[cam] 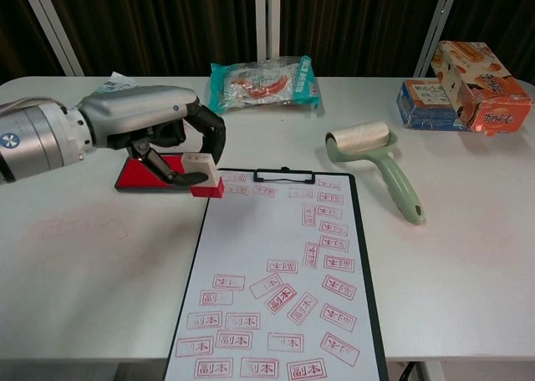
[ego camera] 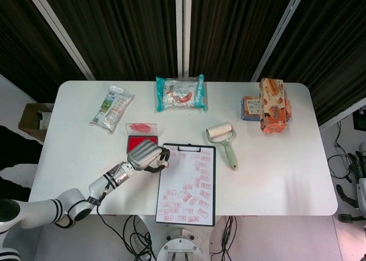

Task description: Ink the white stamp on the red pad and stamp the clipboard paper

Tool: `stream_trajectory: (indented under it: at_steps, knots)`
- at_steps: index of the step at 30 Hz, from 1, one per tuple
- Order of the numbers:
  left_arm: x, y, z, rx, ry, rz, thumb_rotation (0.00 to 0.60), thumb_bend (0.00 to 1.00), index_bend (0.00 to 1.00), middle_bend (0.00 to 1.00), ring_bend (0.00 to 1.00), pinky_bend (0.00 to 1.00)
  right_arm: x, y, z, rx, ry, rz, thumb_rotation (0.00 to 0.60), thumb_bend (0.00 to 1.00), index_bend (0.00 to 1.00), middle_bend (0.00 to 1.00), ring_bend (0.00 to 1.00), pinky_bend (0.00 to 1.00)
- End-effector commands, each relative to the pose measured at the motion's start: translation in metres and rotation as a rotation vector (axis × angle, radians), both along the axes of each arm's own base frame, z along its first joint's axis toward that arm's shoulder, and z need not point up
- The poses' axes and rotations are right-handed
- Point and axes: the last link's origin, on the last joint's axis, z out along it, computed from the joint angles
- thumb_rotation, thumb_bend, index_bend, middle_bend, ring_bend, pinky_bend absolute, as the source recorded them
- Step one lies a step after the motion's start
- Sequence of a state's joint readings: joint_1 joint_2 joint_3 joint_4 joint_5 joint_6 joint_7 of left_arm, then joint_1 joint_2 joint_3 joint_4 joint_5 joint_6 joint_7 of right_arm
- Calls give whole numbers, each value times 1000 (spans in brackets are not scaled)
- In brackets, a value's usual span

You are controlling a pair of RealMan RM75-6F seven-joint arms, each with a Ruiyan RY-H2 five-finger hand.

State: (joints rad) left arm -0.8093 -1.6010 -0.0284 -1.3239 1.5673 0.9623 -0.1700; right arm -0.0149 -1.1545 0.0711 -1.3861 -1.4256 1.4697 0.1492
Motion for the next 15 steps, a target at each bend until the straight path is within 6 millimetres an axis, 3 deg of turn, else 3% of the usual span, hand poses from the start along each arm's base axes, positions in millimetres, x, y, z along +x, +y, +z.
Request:
stream_trajectory:
  at_steps: [1,15]
  knots:
    - [6,-3,-13,-20,9,-6,600,434,687,700,1000,1000,-1,1,1,-1,0,-4,600,242,0,0,0,0]
    - [6,25,-24,6,32,49,600,432,686,700,1000,1000,-3,-3,-2,12,1,-9,600,242,0,0,0,0]
